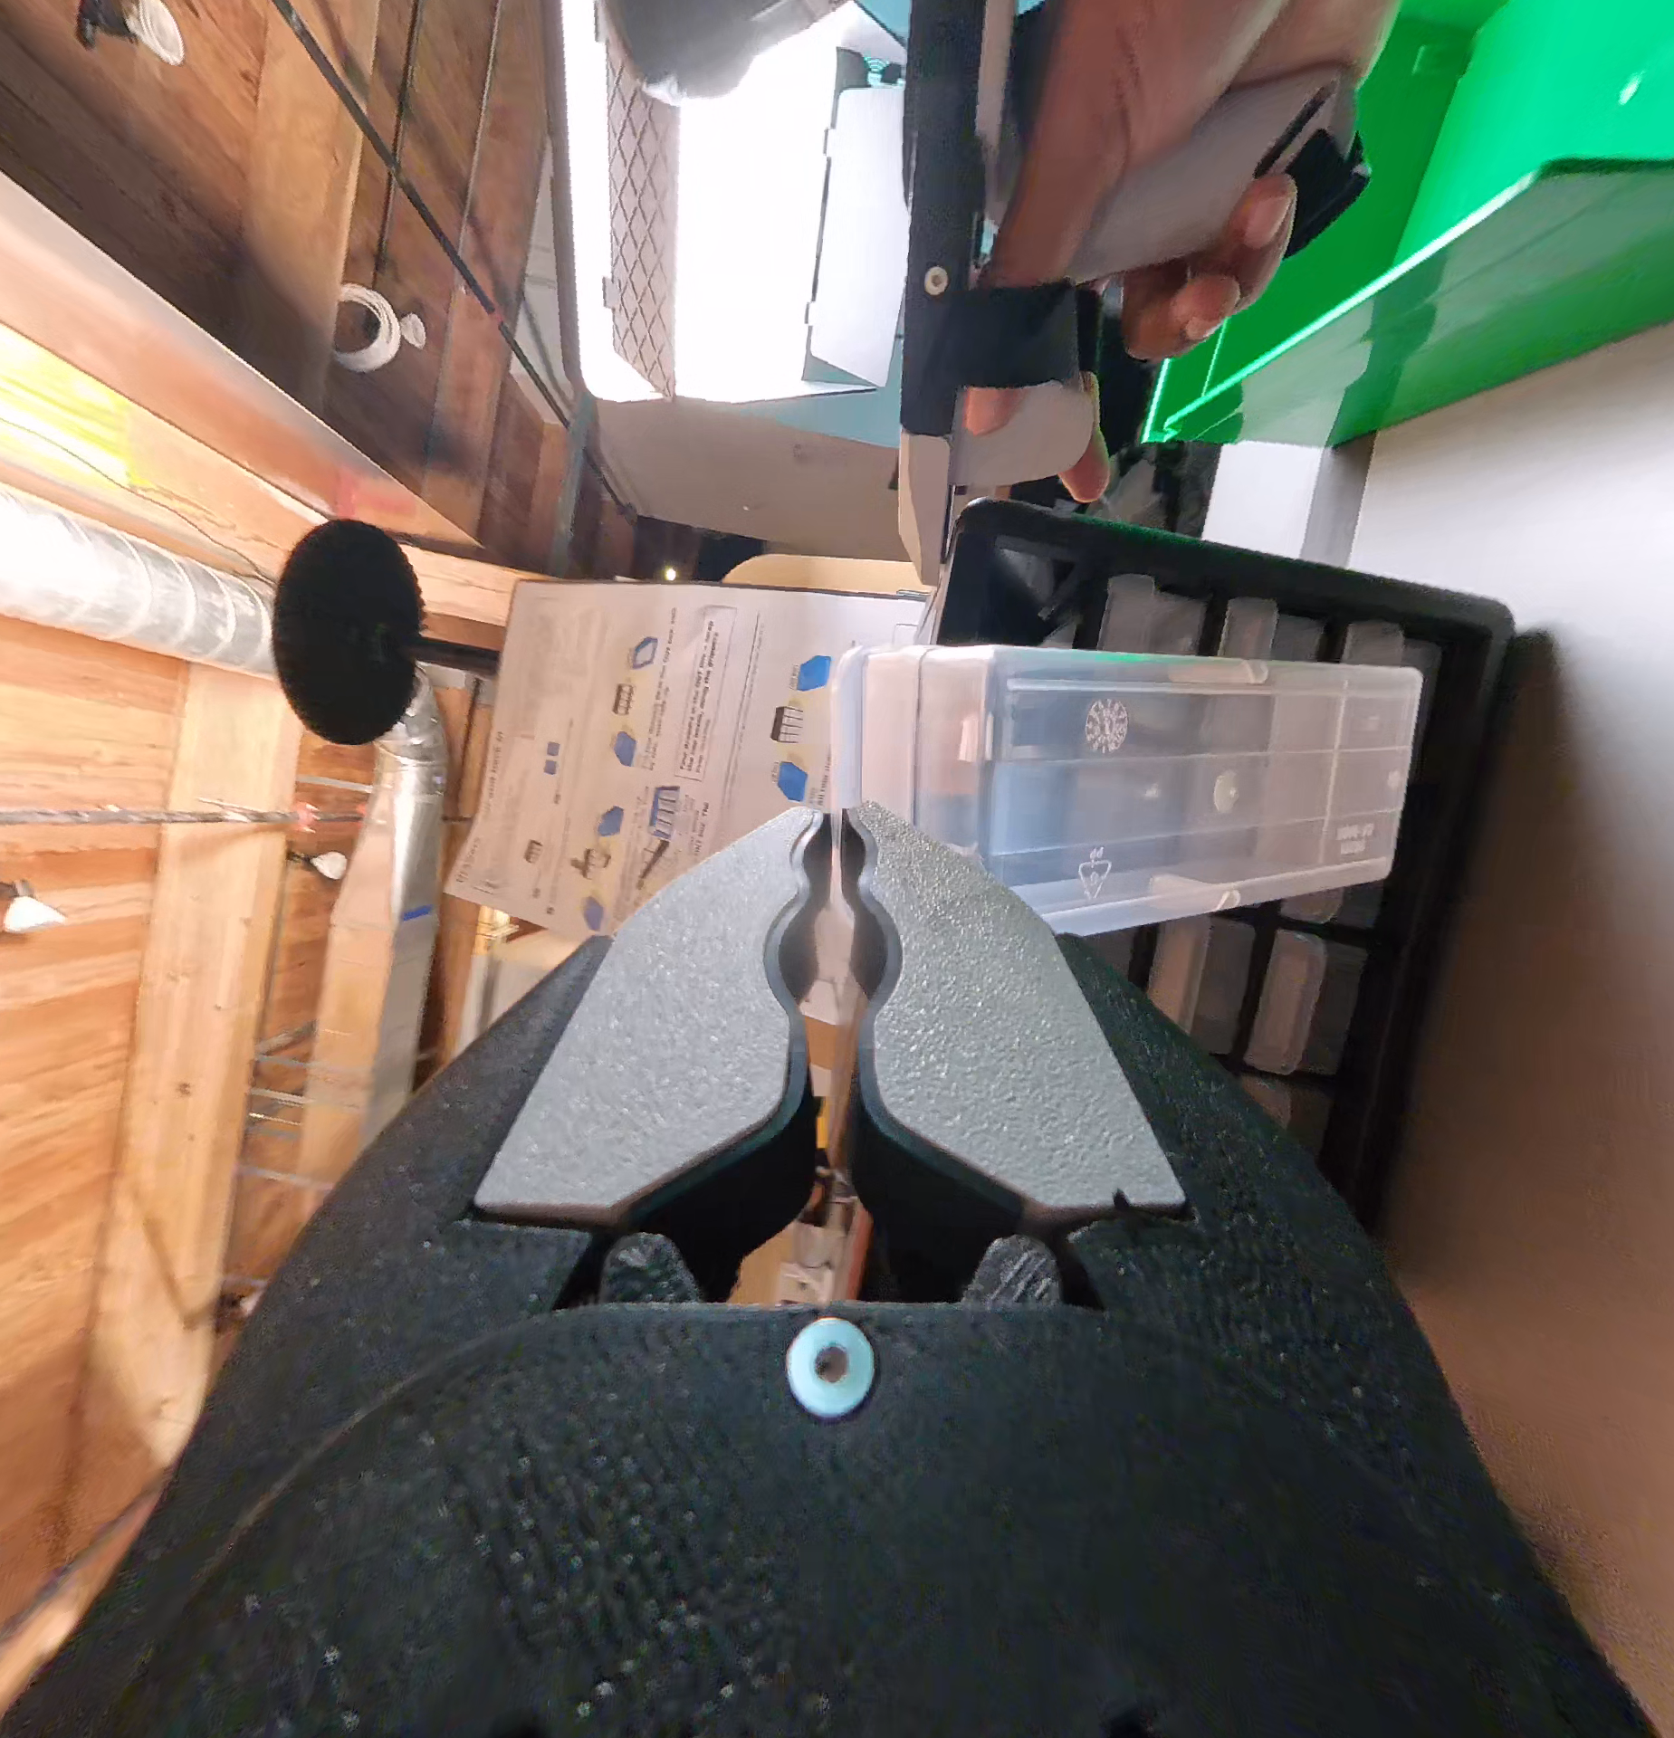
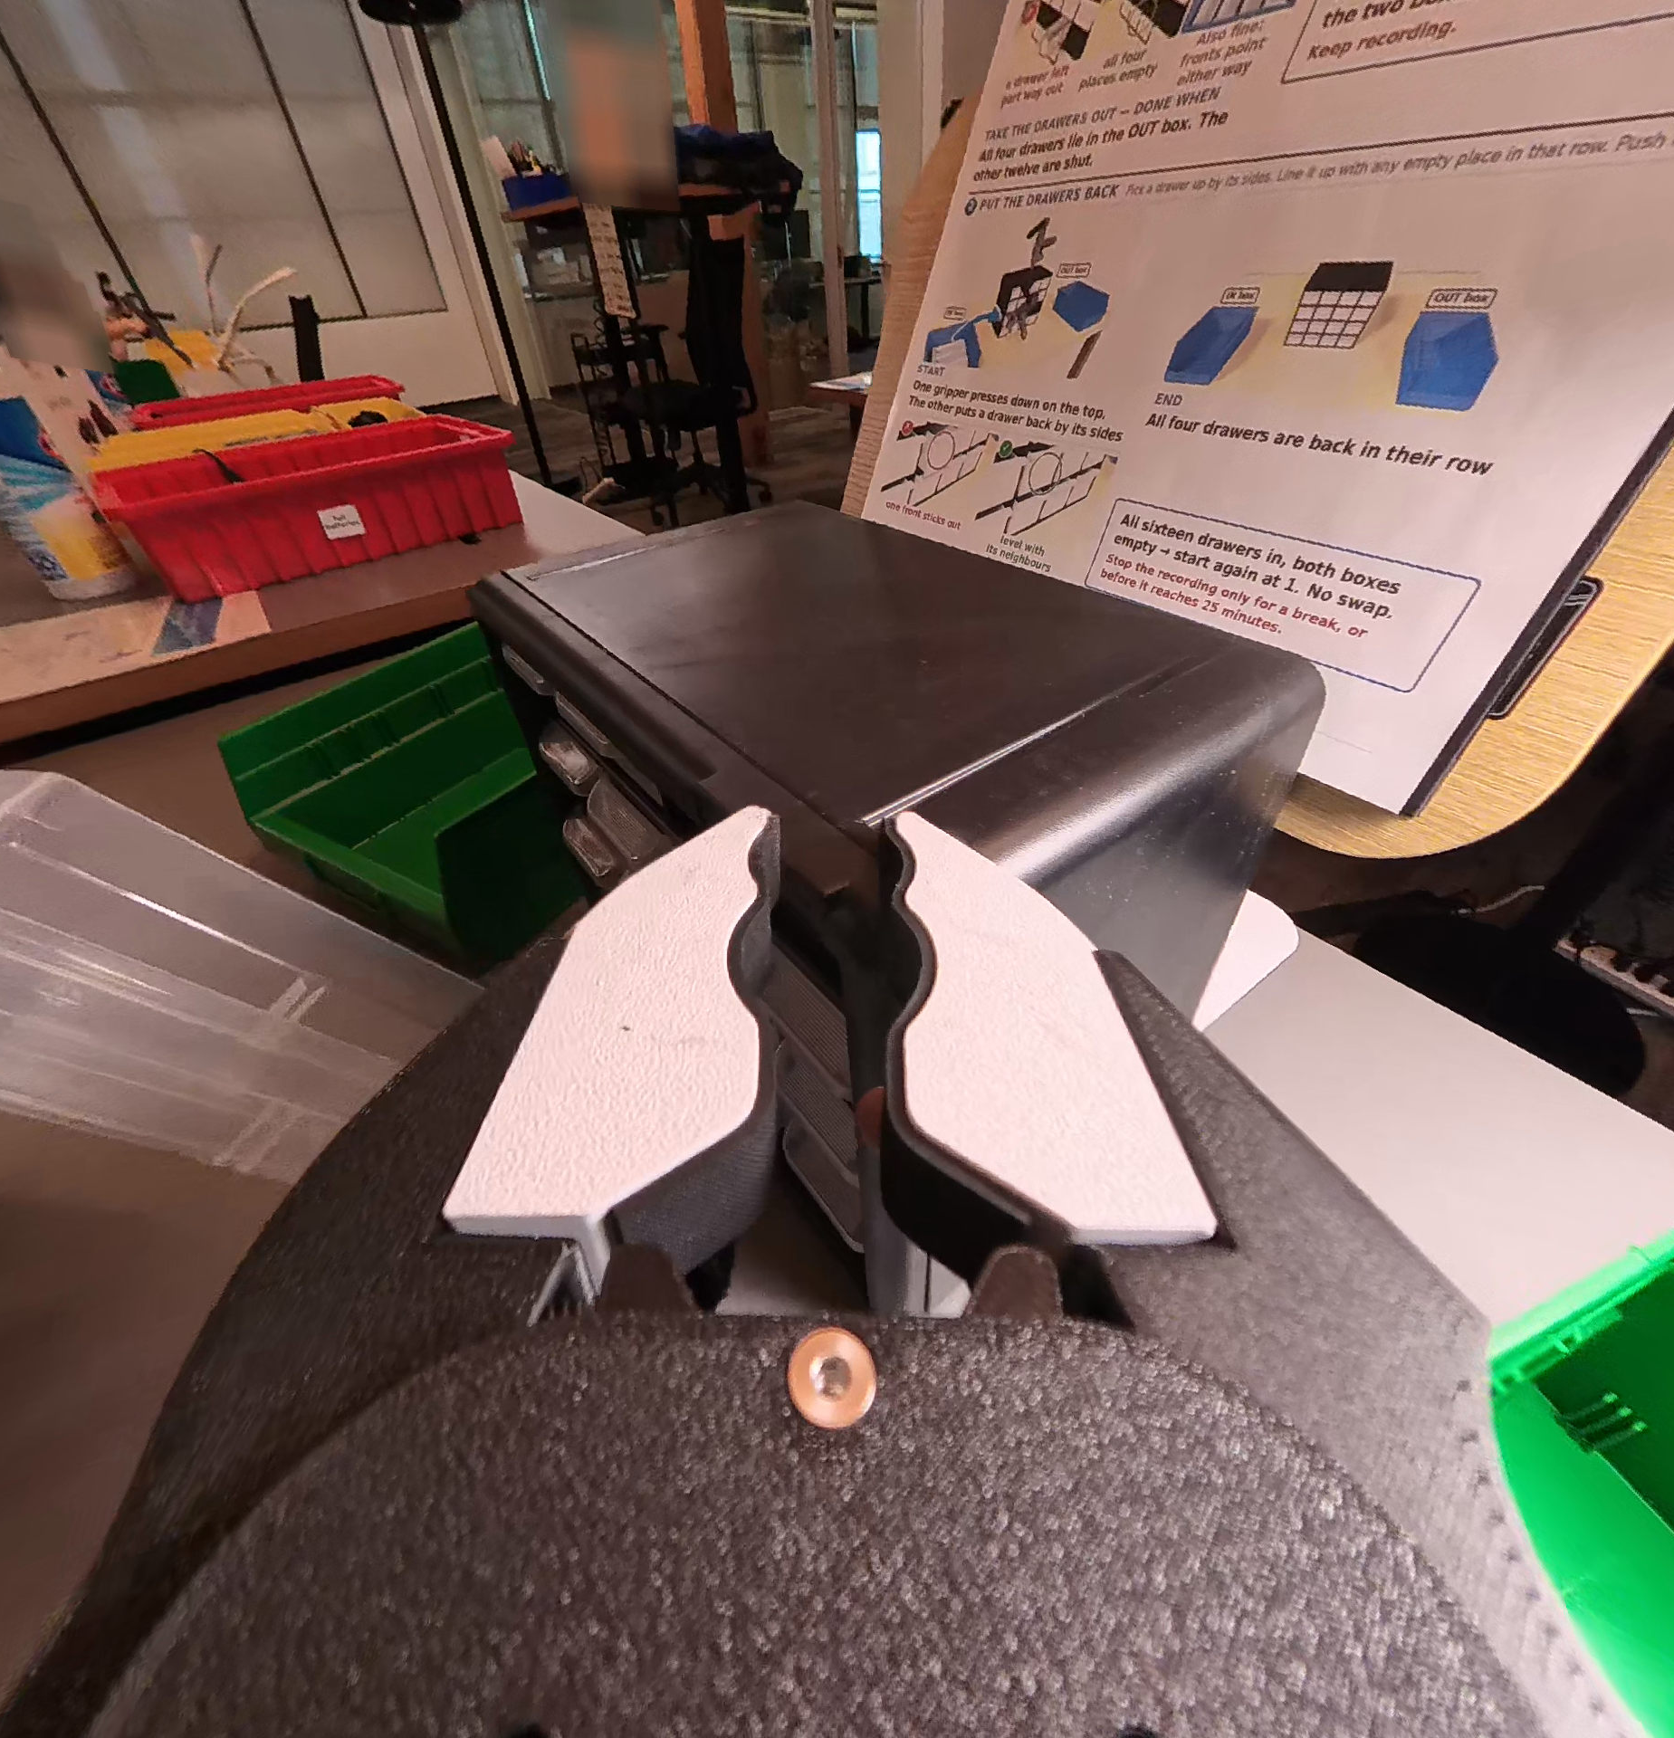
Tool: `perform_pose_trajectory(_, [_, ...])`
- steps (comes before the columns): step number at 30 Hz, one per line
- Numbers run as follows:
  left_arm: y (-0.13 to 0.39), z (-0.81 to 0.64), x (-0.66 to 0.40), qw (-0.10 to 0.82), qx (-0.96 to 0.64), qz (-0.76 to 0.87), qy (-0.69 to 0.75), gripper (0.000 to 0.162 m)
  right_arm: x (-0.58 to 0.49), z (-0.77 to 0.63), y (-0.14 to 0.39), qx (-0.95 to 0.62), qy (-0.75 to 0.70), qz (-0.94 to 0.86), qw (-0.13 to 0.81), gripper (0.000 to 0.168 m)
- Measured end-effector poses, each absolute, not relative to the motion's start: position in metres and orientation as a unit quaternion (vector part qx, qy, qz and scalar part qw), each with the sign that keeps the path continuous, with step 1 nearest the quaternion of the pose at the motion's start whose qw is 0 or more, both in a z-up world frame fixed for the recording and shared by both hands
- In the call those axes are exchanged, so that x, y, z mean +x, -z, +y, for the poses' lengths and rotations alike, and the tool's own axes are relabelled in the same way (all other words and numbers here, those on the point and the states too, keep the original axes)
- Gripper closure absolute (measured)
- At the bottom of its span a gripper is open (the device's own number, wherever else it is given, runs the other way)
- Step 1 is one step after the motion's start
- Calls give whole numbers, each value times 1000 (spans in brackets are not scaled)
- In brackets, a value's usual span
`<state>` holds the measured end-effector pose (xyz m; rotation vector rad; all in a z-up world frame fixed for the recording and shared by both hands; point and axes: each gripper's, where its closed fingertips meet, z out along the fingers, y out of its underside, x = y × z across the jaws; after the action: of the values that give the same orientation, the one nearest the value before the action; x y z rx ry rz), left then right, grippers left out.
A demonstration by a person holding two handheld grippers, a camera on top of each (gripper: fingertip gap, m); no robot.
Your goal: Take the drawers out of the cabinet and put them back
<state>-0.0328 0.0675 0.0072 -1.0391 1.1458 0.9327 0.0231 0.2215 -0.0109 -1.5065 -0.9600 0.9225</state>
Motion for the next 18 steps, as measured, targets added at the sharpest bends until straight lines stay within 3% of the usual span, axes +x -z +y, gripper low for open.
perform_pose_trajectory(8, [4,78,-54,632,-544,473,-285,160,26,205,5,-623,-306,-469,546,132])
perform_pose_trajectory(18, [21,85,-74,634,-654,412,-27,160,20,195,3,-611,-295,-490,548,127])
